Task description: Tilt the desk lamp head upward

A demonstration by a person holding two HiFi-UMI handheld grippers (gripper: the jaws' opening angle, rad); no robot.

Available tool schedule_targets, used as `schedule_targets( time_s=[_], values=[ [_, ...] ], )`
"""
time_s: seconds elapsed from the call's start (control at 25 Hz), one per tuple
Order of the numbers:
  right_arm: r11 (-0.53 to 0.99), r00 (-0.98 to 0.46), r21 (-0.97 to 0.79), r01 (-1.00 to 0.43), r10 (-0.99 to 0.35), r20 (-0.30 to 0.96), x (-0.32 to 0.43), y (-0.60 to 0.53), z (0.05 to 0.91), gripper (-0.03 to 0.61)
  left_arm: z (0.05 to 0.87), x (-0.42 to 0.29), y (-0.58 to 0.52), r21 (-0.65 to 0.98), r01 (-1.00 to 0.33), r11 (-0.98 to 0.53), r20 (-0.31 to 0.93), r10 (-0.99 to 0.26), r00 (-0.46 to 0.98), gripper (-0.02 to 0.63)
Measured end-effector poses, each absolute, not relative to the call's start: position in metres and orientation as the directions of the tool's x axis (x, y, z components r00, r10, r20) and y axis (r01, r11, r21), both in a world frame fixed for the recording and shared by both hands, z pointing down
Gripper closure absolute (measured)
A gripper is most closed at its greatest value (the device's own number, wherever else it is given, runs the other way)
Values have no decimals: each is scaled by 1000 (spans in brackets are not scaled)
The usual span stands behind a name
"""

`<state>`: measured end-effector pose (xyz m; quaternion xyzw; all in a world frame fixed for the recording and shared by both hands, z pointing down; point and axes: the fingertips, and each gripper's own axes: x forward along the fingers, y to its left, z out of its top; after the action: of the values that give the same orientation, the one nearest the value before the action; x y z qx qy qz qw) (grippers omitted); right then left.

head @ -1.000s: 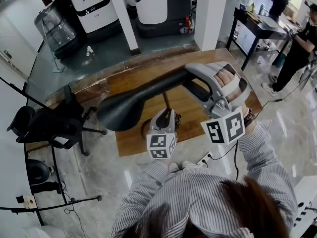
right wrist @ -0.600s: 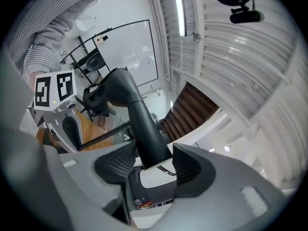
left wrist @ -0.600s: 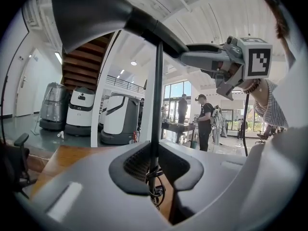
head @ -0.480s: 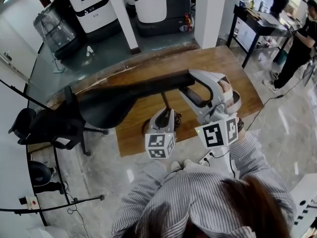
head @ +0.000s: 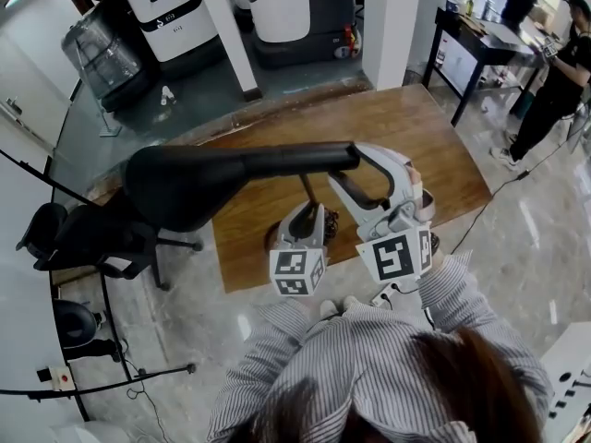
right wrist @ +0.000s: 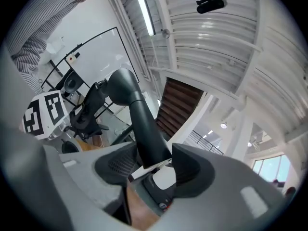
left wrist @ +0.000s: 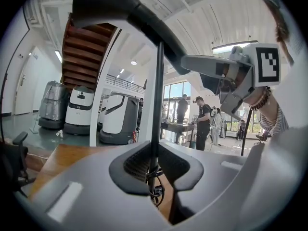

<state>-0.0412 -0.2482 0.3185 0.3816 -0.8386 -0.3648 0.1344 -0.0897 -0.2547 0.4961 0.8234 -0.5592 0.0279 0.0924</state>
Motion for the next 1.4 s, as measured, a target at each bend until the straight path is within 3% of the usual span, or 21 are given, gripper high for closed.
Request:
schedule_targets(
  time_s=[1.4],
  values=[
    [631, -679, 289, -720, -726, -109, -57, -245, 350, 370, 497, -87, -257, 109, -931, -348, 158, -919, 362, 568]
  ],
)
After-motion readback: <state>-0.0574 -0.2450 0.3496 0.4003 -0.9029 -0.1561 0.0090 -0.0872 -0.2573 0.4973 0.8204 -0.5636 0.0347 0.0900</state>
